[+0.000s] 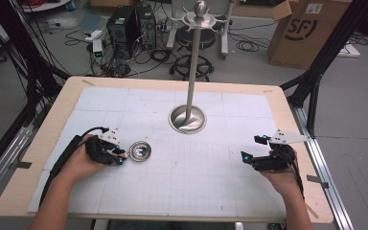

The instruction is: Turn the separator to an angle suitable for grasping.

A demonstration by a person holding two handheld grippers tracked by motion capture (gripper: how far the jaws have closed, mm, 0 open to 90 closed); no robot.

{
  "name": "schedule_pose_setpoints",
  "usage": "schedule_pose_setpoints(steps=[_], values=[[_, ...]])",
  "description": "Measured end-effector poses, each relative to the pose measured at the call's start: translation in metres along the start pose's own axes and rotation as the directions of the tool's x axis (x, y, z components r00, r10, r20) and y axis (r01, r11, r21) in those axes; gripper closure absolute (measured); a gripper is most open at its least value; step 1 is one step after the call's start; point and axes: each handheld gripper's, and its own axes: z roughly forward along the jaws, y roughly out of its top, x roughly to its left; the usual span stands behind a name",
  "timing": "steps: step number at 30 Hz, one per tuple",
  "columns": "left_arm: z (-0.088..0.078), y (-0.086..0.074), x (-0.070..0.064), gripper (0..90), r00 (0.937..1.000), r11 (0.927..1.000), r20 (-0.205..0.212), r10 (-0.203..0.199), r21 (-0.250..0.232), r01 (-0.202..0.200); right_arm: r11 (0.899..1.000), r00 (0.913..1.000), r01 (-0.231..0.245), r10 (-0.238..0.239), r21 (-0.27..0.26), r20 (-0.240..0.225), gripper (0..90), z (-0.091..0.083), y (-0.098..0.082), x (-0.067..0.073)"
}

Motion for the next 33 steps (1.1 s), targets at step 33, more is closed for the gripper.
schedule_pose_setpoints(steps=[33], values=[[0.067,0.107,-0.013,68.4,0.9734,0.9849,0.163,0.161,-0.090,-0.148,0.998,0.9970,-0.039,0.036,0.043,0.069,14.3,-0.046,-0.033,0.017]])
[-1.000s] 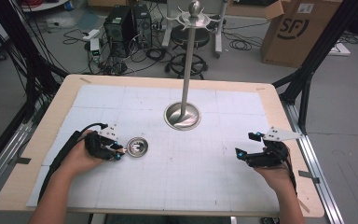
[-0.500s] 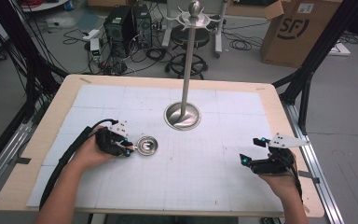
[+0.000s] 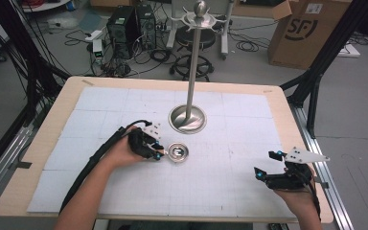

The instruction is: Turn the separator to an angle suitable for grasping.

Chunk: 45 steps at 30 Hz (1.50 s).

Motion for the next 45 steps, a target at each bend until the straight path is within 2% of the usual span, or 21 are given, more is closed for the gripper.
schedule_pose_setpoints(steps=[3,6,9,10,11,12,14,16,18,20,24,25,26,29,31,32,33,36,41,45], values=[[0.012,0.010,0.001,68.4,0.9997,0.9998,0.025,-0.006,-0.017,0.006,1.000,1.0000,0.000,0.000,0.000,0.006,14.3,-0.004,-0.004,0.000],[0.025,0.020,0.000,68.4,0.9989,1.0000,0.047,-0.002,-0.007,0.002,1.000,0.9999,-0.008,0.008,0.002,0.014,14.3,-0.009,-0.008,0.000],[0.032,0.024,-0.003,67.9,0.9990,1.0000,0.044,0.004,-0.007,-0.004,1.000,0.9999,-0.007,0.007,-0.006,0.013,14.3,-0.010,-0.008,-0.001],[0.032,0.024,-0.003,67.4,0.9987,0.9999,0.051,-0.006,-0.015,0.007,1.000,0.9999,-0.010,0.010,-0.008,0.012,14.3,-0.010,-0.008,-0.001],[0.031,0.024,-0.004,58.5,0.9986,0.9996,0.052,-0.011,-0.024,0.013,1.000,0.9999,-0.011,0.012,-0.010,0.008,14.3,-0.010,-0.008,-0.001],[0.029,0.024,-0.004,58.5,0.9986,0.9996,0.052,-0.013,-0.025,0.015,1.000,0.9999,-0.011,0.012,-0.010,0.008,14.3,-0.010,-0.008,-0.001],[0.026,0.022,-0.006,52.8,0.9985,0.9996,0.051,-0.022,-0.015,0.023,1.000,1.0000,-0.006,0.006,-0.008,0.004,14.3,-0.009,-0.006,-0.001],[0.021,0.018,-0.008,51.9,0.9978,0.9996,0.060,-0.029,-0.002,0.029,1.000,1.0000,-0.006,0.006,-0.011,0.002,14.3,-0.008,-0.006,-0.001],[0.016,0.012,-0.009,50.8,0.9986,0.9997,0.048,-0.023,-0.008,0.023,1.000,1.0000,0.001,-0.001,-0.017,-0.002,14.3,-0.006,-0.004,-0.002],[0.011,0.004,-0.010,50.3,0.9979,0.9989,0.047,-0.044,-0.013,0.044,1.000,1.0000,-0.001,0.001,-0.021,-0.010,14.3,-0.004,-0.001,-0.002],[0.003,-0.014,-0.011,50.4,0.9978,0.9979,0.011,-0.065,-0.004,0.065,0.999,0.9994,0.012,-0.013,-0.030,-0.032,14.3,0.007,0.006,-0.002],[0.001,-0.018,-0.011,50.4,0.9972,0.9972,-0.005,-0.075,-0.011,0.074,1.000,0.9991,0.009,-0.010,-0.027,-0.040,14.3,0.011,0.009,-0.002],[-0.001,-0.021,-0.011,50.5,0.9967,0.9967,-0.012,-0.080,-0.015,0.080,0.999,0.9982,0.026,-0.027,-0.024,-0.054,14.3,0.019,0.013,-0.001],[-0.003,-0.027,-0.011,52.5,0.9961,0.9958,-0.024,-0.085,-0.038,0.084,0.999,0.9971,0.042,-0.043,-0.013,-0.063,14.3,0.026,0.016,0.002],[-0.002,-0.026,-0.014,56.7,0.9972,0.9980,-0.045,-0.060,-0.026,0.059,0.999,0.9960,0.053,-0.053,-0.006,-0.072,14.3,0.030,0.019,0.005],[-0.002,-0.025,-0.014,56.7,0.9981,0.9986,-0.040,-0.047,-0.026,0.046,0.999,0.9960,0.053,-0.053,-0.006,-0.072,14.3,0.030,0.019,0.005],[-0.002,-0.023,-0.015,65.7,0.9986,0.9991,-0.038,-0.037,-0.024,0.036,0.998,0.9957,0.055,-0.055,-0.006,-0.074,14.3,0.030,0.019,0.005],[0.000,-0.021,-0.017,66.4,0.9989,0.9996,-0.045,-0.016,-0.025,0.014,0.999,0.9963,0.050,-0.051,-0.011,-0.070,14.3,0.028,0.018,0.005],[0.004,-0.016,-0.017,67.3,0.9997,0.9983,-0.023,-0.010,-0.058,0.008,0.999,0.9970,0.042,-0.043,-0.010,-0.065,14.3,0.026,0.016,0.004],[0.011,-0.005,-0.016,67.9,0.9999,0.9969,-0.011,-0.006,-0.078,0.005,0.999,0.9971,0.042,-0.042,0.004,-0.063,14.3,0.024,0.012,0.005]])
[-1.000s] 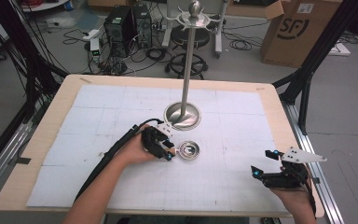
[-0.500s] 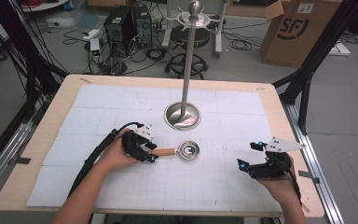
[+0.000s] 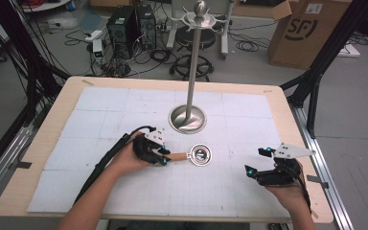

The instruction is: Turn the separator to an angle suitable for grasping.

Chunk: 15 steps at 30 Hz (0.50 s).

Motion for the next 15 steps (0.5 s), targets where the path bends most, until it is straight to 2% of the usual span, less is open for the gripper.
schedule_pose_setpoints(steps=[2,5,10,12,14,15], values=[[0.008,0.006,0.000,67.9,0.9999,0.9998,0.005,0.009,0.016,-0.009,1.000,1.0000,-0.004,0.004,-0.001,0.003,14.3,-0.001,-0.001,0.000],[0.015,0.014,-0.002,67.8,0.9999,0.9998,0.002,0.017,0.013,-0.017,1.000,0.9999,-0.014,0.014,-0.010,0.008,14.3,-0.005,-0.003,-0.002],[0.020,0.019,-0.004,66.7,0.9998,0.9997,-0.004,0.021,0.013,-0.021,1.000,0.9999,-0.011,0.011,-0.008,0.007,14.3,-0.004,-0.002,-0.002],[0.018,0.019,-0.004,58.6,0.9999,0.9999,-0.006,0.013,0.003,-0.013,1.000,1.0000,-0.006,0.006,-0.007,0.004,14.3,-0.003,-0.002,-0.001],[0.013,0.017,-0.004,56.3,1.0000,0.9999,-0.006,0.002,-0.014,-0.002,1.000,1.0000,-0.004,0.004,-0.008,0.002,14.3,-0.003,-0.001,-0.001],[0.006,0.014,-0.004,52.6,0.9997,0.9989,-0.017,-0.019,-0.044,0.019,1.000,1.0000,-0.005,0.005,-0.014,0.000,14.3,-0.002,0.000,-0.002]])
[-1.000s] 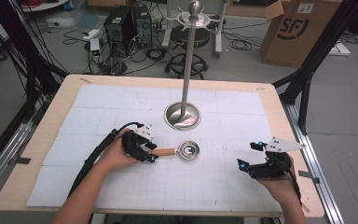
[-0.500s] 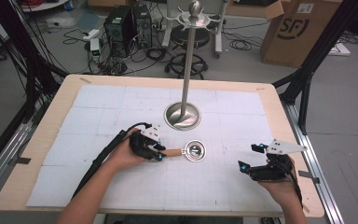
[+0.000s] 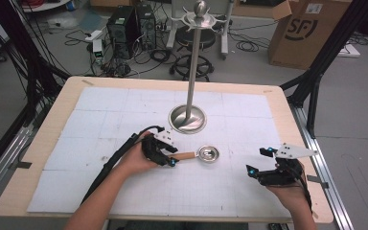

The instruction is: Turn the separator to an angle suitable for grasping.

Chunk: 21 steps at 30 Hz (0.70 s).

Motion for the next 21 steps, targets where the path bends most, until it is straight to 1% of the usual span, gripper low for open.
schedule_pose_setpoints(steps=[1,2,3,4,5,6,7,8,9,10,11,12,13,16,17,18,19,21], values=[[0.000,0.000,0.000,50.4,1.0000,1.0000,0.000,0.000,0.000,0.000,1.000,1.0000,0.000,0.000,0.000,0.000,14.3,0.000,0.000,0.000],[-0.004,-0.002,0.000,50.4,0.9999,0.9999,-0.010,-0.008,-0.007,0.008,1.000,1.0000,-0.001,0.001,-0.002,-0.001,14.3,0.001,0.001,-0.001],[-0.006,-0.004,0.000,48.1,0.9997,0.9997,-0.018,-0.015,-0.019,0.015,1.000,1.0000,-0.001,0.001,-0.005,-0.003,14.3,0.002,0.001,-0.001],[-0.012,-0.007,0.001,44.6,0.9993,0.9993,-0.029,-0.026,-0.028,0.025,1.000,0.9999,0.000,0.000,-0.003,-0.010,14.3,0.005,0.003,-0.002],[-0.016,-0.010,0.002,44.6,0.9988,0.9987,-0.035,-0.036,-0.038,0.034,1.000,0.9999,0.000,0.000,-0.003,-0.010,14.3,0.005,0.003,-0.002],[-0.020,-0.013,0.002,41.7,0.9982,0.9981,-0.041,-0.044,-0.045,0.042,1.000,0.9999,0.007,-0.007,-0.005,-0.013,14.3,0.008,0.005,-0.003],[-0.025,-0.017,0.003,41.7,0.9971,0.9971,-0.050,-0.058,-0.053,0.055,1.000,0.9999,0.007,-0.007,-0.005,-0.013,14.3,0.008,0.005,-0.003],[-0.030,-0.022,0.004,39.0,0.9955,0.9955,-0.059,-0.074,-0.064,0.070,1.000,0.9998,0.007,-0.007,-0.005,-0.021,14.3,0.011,0.008,-0.003],[-0.037,-0.028,0.005,39.0,0.9930,0.9933,-0.076,-0.091,-0.079,0.085,1.000,0.9998,0.007,-0.007,-0.005,-0.021,14.3,0.011,0.008,-0.003],[-0.042,-0.031,0.006,37.5,0.9913,0.9914,-0.082,-0.104,-0.088,0.097,1.000,0.9996,0.015,-0.015,-0.005,-0.024,14.3,0.014,0.010,-0.004],[-0.050,-0.036,0.008,36.5,0.9884,0.9892,-0.091,-0.122,-0.093,0.113,1.000,0.9994,0.019,-0.019,-0.007,-0.028,14.3,0.015,0.011,-0.004],[-0.056,-0.041,0.009,35.8,0.9837,0.9844,-0.105,-0.146,-0.114,0.134,1.000,0.9992,0.021,-0.022,-0.010,-0.032,14.3,0.017,0.013,-0.004],[-0.062,-0.045,0.009,33.3,0.9807,0.9821,-0.121,-0.154,-0.128,0.139,1.000,0.9991,0.025,-0.025,-0.012,-0.036,14.3,0.019,0.015,-0.004],[-0.082,-0.058,0.010,32.5,0.9704,0.9686,-0.143,-0.194,-0.184,0.167,0.999,0.9984,0.032,-0.032,-0.016,-0.047,14.3,0.024,0.020,-0.003],[-0.088,-0.062,0.011,32.0,0.9675,0.9649,-0.150,-0.203,-0.198,0.172,0.999,0.9980,0.034,-0.035,-0.017,-0.052,14.3,0.026,0.021,-0.003],[-0.094,-0.066,0.011,31.3,0.9630,0.9604,-0.160,-0.217,-0.211,0.182,0.999,0.9979,0.038,-0.039,-0.021,-0.052,14.3,0.028,0.023,-0.003],[-0.098,-0.068,0.012,30.3,0.9604,0.9569,-0.162,-0.226,-0.221,0.188,0.999,0.9976,0.042,-0.043,-0.020,-0.054,14.3,0.030,0.025,-0.003],[-0.108,-0.075,0.013,27.3,0.9533,0.9476,-0.172,-0.248,-0.248,0.202,0.999,0.9971,0.043,-0.044,-0.020,-0.061,14.3,0.033,0.027,-0.002]])
